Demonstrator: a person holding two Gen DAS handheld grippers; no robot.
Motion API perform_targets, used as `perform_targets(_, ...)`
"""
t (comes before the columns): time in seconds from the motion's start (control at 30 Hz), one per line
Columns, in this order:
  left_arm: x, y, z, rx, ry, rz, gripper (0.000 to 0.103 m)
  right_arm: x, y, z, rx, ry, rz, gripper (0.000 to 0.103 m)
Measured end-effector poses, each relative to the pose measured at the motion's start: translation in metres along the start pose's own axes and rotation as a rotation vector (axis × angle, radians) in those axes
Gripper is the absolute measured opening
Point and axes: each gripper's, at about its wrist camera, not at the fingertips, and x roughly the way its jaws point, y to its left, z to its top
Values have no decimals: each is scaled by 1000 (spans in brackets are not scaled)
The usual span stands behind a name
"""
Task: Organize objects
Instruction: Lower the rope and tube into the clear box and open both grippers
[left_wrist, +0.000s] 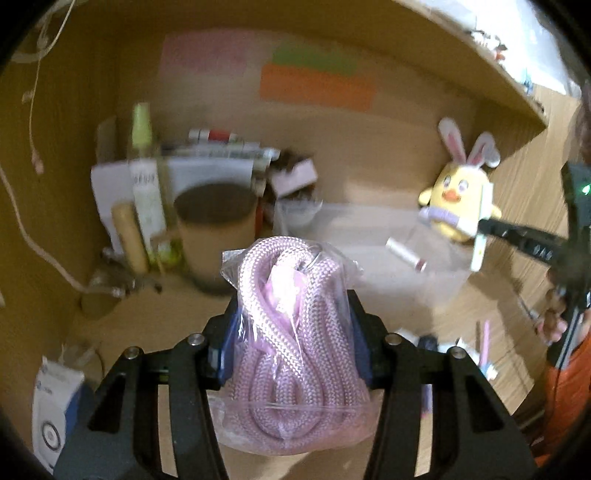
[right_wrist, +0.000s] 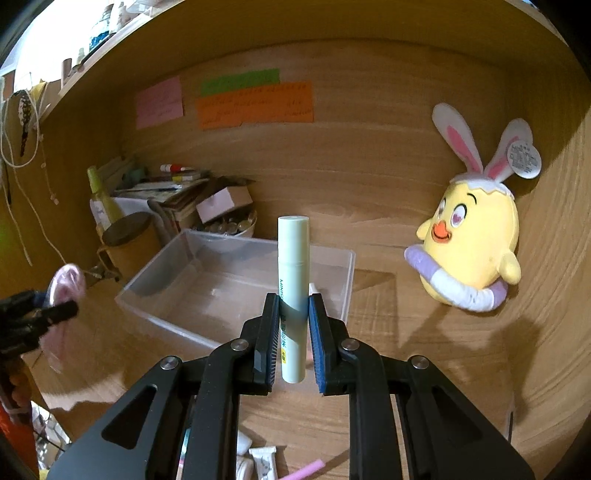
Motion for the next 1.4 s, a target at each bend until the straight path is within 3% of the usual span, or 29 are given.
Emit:
perform_targets(0.27,15,-19,44,27,-33,-45,51,14,4,21,-24,4,-7,14)
perform_targets(0.57,66,-39,72,42,8,-31,51,58,10,20,-69,114,1,14)
perform_targets(1.07,163,-51,63,82,239,-24,51,125,17,0,-135,306,44,14)
perform_targets(1.4,162,-59,62,108,241,-32,46,141,27,-4,-161,336,53,14)
